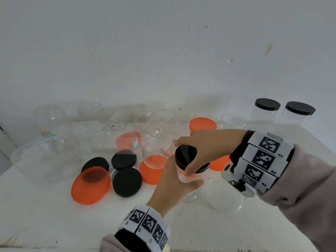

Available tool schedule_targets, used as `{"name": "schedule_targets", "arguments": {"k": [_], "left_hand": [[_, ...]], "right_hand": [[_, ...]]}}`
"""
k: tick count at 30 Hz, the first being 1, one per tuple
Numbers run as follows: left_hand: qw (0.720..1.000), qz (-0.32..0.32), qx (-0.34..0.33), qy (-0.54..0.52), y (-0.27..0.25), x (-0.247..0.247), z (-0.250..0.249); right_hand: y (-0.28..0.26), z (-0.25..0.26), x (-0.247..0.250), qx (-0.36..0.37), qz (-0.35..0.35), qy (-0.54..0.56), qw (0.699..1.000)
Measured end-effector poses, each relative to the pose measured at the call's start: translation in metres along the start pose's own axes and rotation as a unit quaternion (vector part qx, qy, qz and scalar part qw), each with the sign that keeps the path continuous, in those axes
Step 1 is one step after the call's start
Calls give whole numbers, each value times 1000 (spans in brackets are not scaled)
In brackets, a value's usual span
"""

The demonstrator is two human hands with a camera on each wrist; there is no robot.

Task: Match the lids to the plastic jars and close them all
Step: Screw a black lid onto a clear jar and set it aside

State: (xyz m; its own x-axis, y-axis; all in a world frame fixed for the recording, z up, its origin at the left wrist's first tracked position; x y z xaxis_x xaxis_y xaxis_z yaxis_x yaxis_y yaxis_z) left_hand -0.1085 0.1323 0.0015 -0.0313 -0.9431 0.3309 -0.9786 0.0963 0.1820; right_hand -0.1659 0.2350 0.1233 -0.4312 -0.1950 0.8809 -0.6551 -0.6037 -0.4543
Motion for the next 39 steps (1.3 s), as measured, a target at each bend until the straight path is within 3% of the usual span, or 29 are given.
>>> {"name": "schedule_targets", "arguments": {"k": [3,7,14,20,24,30,33,36,39], "left_hand": [[1000,-3,10,3,-1,0,1],[1000,-2,16,2,0,0,3],[1000,1,22,-3,-1,-1,3],[1000,-3,20,-8,-1,-1,0],[1000,-3,22,-9,-2,-1,-1],[1000,-1,21,-5,-1,-1,2],[1000,-6,20,-6,0,-1,1],[1000,-6,16,-13,-1,-1,0],[1000,-3,17,-15,-1,-1,-1]], "right_hand": [[-3,2,2,42,29,-15,999],[-2,2,6,63,-9,-23,998],[3,-1,-7,-10,-118,-64,991],[-3,-5,-3,42,17,2,999],[-2,-5,2,65,-19,-12,998],[3,-5,-6,-1,-95,-32,995],[1,-8,-3,-5,-51,8,999],[-4,-8,2,41,22,29,998],[-3,-7,4,75,3,21,997]]}}
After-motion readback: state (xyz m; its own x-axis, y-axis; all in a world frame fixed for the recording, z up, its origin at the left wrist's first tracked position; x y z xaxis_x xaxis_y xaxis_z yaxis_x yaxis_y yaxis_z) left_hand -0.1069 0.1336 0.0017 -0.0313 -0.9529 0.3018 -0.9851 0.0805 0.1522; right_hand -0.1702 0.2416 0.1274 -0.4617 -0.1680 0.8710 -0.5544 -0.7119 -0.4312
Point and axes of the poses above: each hand's wrist, its own y-axis towards the middle knuckle, its own x-axis out of the back of the hand, z = x × y, the point moved 3 cm from there along y, towards the middle knuckle, and after that the axes turned 5 degrees about z, right-handed, at the moved point
